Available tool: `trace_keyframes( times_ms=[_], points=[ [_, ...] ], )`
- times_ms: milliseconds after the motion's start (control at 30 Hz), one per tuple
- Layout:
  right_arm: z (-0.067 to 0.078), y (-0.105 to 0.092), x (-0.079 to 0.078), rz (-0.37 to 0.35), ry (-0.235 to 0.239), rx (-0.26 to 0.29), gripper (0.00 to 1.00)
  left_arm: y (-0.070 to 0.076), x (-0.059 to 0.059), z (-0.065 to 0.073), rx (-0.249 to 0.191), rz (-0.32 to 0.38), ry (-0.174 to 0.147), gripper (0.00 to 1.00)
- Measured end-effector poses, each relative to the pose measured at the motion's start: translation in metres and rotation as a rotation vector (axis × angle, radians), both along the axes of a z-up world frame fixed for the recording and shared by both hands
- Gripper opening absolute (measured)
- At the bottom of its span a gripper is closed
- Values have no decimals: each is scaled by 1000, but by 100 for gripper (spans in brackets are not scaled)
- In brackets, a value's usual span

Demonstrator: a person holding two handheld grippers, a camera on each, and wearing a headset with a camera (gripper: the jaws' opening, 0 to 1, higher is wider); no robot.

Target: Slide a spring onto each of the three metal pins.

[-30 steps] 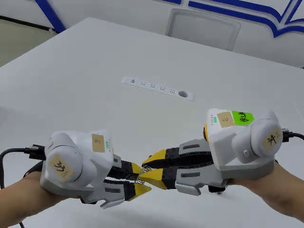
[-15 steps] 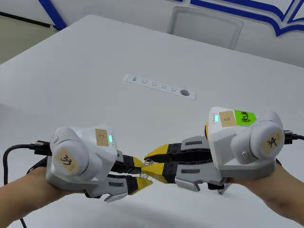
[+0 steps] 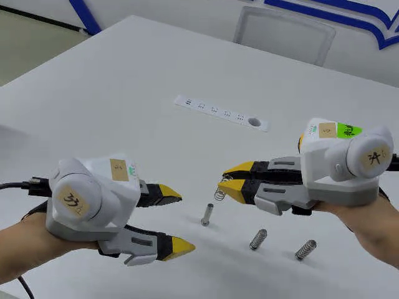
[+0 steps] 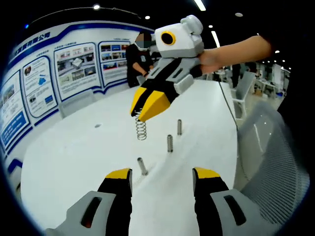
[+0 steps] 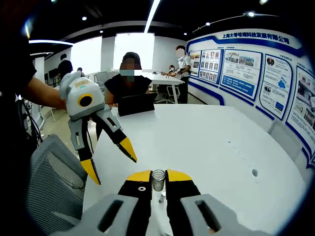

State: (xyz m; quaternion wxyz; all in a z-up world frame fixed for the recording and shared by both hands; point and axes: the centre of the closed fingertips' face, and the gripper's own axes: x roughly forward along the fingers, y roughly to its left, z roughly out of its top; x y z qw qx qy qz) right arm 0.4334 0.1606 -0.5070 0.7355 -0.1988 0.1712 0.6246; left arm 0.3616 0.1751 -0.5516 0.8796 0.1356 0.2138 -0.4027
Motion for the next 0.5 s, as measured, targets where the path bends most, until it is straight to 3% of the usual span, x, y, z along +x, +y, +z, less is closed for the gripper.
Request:
trace_keyframes(
  times_ms=[133,267,500],
  points=[
    [-12,6,10,-36,31,-4,11,3,-3,-6,9,9,22,62],
    [-30,9,11,-41,43,-42,11,7,-5,-13,5,32,56,74],
    [-46,13,13,-65,83,-53,11,11,-8,-19,2,51,77,89]
  ],
)
